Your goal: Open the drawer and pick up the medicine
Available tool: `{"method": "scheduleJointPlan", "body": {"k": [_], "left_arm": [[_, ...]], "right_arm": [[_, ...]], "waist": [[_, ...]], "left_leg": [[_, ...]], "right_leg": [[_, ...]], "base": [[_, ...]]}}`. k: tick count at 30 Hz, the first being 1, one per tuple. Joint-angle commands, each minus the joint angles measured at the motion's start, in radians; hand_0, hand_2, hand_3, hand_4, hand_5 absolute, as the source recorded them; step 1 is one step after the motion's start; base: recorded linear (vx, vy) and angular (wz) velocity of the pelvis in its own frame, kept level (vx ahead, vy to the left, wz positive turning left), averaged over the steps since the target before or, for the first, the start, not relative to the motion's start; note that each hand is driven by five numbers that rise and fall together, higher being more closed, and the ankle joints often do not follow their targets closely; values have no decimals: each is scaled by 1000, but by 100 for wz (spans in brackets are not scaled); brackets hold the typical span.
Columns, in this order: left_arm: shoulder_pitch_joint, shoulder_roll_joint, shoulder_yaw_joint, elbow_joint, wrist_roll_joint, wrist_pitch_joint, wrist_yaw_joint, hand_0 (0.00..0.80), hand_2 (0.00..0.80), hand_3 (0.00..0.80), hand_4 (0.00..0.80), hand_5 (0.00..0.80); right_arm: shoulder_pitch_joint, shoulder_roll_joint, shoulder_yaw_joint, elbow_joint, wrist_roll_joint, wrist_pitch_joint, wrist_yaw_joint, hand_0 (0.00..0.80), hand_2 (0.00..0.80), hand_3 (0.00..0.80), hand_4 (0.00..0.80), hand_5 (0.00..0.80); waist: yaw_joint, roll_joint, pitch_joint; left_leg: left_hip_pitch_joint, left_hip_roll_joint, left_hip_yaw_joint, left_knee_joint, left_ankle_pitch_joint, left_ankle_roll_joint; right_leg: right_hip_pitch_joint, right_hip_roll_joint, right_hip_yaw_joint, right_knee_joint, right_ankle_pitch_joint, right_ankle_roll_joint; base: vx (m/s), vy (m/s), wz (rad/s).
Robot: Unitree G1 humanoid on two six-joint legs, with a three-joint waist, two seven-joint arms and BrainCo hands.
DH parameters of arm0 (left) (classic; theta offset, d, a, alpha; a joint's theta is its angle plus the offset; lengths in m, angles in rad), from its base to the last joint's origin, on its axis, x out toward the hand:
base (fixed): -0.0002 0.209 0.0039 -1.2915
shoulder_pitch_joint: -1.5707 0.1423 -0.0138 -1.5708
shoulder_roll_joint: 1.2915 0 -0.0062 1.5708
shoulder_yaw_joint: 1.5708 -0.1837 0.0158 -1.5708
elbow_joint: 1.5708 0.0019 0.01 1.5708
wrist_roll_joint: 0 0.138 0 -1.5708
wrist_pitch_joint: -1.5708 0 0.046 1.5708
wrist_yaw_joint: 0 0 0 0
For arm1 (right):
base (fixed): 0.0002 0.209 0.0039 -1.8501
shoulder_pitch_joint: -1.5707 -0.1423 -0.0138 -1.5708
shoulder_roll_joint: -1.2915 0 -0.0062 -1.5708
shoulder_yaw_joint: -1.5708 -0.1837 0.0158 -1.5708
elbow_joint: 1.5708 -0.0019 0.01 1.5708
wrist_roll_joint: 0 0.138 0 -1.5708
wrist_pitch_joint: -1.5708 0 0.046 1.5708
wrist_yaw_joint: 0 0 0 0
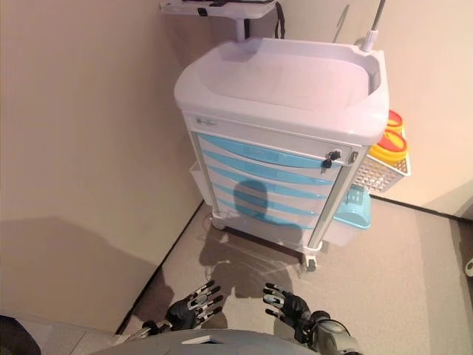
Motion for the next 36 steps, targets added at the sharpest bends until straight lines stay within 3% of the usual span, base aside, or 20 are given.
{"method": "scheduleJointPlan", "body": {"k": [1,8,12,17,31,36], "left_arm": [[-77,-7,-13,3,-27,-21,-30,0,0,0,0,0],[-75,-4,-11,-6,-43,-37,-45,0,0,0,0,0],[-79,-4,-4,-4,-40,-118,-17,0,0,0,0,0],[-78,0,-3,-18,-25,-159,42,0,0,0,0,0],[-64,-18,15,7,-116,17,-14,0,0,0,0,0],[-57,-23,23,20,-141,25,-19,0,0,0,0,0]], "right_arm": [[-76,40,7,12,-7,-25,18,0,0,0,0,0],[-77,38,4,8,-2,-20,22,0,0,0,0,0],[-76,42,3,13,6,-25,18,0,0,0,0,0],[-77,43,1,15,10,-33,13,0,0,0,0,0],[-73,42,-13,16,20,-24,9,0,0,0,0,0],[-62,44,-14,4,11,-16,6,0,0,0,0,0]], "waist": [[18,-35,33],[18,-33,35],[21,-33,34],[23,-32,36],[19,-31,48],[15,-35,56]], "left_leg": [[27,-67,-11,49,-116,70],[26,-67,-10,46,-115,70],[24,-69,-11,49,-118,70],[25,-72,-14,54,-120,72],[23,-64,-8,58,-118,72],[18,-60,-7,65,-120,74]], "right_leg": [[-46,-22,-39,9,60,-11],[-47,-24,-40,9,60,-11],[-46,-28,-45,9,61,-8],[-44,-28,-46,9,61,-9],[-44,-31,-47,17,57,-11],[-50,-31,-37,25,53,-13]], "base": [[0,0,0],[0,0,0],[0,0,0],[0,0,0],[14,2,1],[65,4,0]]}}
